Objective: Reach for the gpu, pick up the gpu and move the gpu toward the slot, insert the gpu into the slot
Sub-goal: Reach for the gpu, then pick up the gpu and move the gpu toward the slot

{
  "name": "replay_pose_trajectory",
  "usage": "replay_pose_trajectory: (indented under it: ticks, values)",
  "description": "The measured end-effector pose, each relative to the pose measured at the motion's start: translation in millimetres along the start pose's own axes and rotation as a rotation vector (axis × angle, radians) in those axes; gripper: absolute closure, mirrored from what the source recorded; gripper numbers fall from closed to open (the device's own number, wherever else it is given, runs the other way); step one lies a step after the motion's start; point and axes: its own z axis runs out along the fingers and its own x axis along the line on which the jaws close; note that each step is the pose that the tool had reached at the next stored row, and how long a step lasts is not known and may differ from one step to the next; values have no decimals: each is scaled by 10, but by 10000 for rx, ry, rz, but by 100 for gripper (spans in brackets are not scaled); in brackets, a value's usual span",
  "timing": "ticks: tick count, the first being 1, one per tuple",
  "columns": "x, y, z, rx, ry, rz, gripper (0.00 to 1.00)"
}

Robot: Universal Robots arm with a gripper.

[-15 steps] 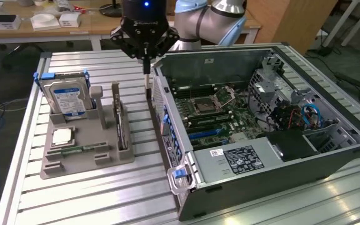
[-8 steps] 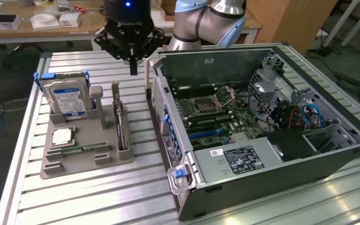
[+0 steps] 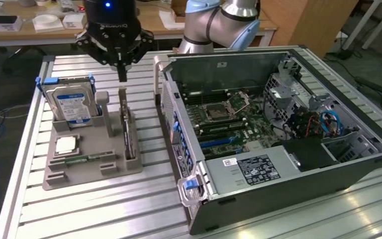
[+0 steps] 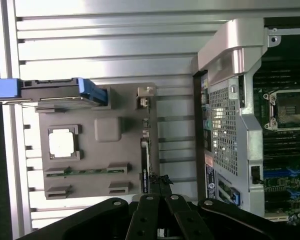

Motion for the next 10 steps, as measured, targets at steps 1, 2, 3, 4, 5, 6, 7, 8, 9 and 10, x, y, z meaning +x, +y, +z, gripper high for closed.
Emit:
replay_pose_trajectory:
  ticks: [1, 2, 3, 4, 5, 6, 7, 8, 9, 10]
  values:
    - [44, -4, -1, 1, 1, -2, 90]
    - [92, -7, -1, 0, 0, -2, 90]
    - [136, -11, -1, 0, -1, -3, 90]
    - [182, -14, -2, 0, 1, -1, 90]
    - [226, -18, -2, 1, 1, -1, 90]
    - [260, -19, -2, 1, 1, 0, 90]
    - [273, -21, -2, -1, 0, 0, 90]
    - [273, -21, -2, 0, 0, -1, 90]
    - [273, -21, -2, 0, 0, -1, 90]
    - [273, -21, -2, 0, 0, -2, 90]
